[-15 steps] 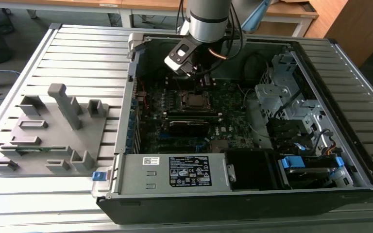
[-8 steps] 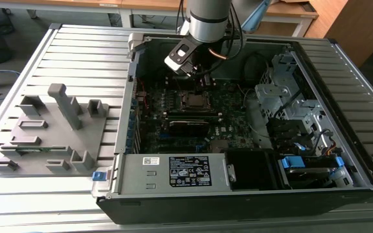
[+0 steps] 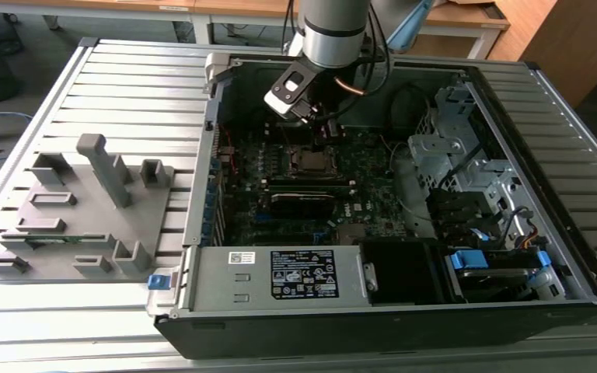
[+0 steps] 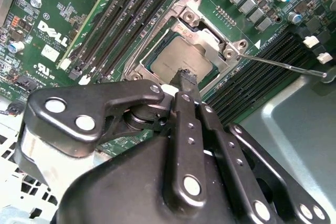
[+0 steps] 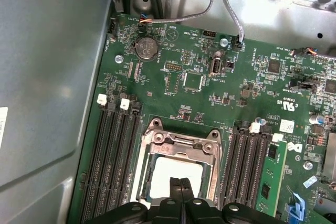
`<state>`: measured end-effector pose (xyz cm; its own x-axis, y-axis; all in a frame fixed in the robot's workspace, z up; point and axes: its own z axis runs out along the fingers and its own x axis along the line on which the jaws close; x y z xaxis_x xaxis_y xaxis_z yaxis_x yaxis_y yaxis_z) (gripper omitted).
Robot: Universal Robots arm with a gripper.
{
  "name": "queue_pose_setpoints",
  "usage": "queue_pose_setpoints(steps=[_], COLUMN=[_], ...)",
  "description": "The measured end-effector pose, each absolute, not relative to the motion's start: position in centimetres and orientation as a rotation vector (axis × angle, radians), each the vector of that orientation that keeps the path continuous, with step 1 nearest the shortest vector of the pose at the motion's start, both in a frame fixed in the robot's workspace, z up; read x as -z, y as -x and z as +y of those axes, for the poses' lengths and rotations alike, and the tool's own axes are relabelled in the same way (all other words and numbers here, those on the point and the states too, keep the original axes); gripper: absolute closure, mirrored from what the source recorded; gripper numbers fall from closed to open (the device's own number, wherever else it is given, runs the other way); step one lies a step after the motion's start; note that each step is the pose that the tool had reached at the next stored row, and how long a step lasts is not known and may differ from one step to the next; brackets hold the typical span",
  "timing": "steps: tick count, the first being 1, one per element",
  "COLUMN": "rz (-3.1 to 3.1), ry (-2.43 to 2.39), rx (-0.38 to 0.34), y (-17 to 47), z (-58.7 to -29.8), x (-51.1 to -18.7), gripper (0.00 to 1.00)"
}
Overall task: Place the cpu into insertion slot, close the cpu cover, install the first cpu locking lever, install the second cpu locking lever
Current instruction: 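Close the cpu cover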
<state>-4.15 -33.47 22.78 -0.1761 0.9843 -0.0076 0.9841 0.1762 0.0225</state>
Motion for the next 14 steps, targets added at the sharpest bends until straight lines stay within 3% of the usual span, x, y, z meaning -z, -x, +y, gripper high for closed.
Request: queue_pose_setpoints(steps=[14], rz=[2.436], ry=[-1.952], rx=[-0.02], y=[4.16], z=[-33.47], x=[-22.78], gripper=[0.9])
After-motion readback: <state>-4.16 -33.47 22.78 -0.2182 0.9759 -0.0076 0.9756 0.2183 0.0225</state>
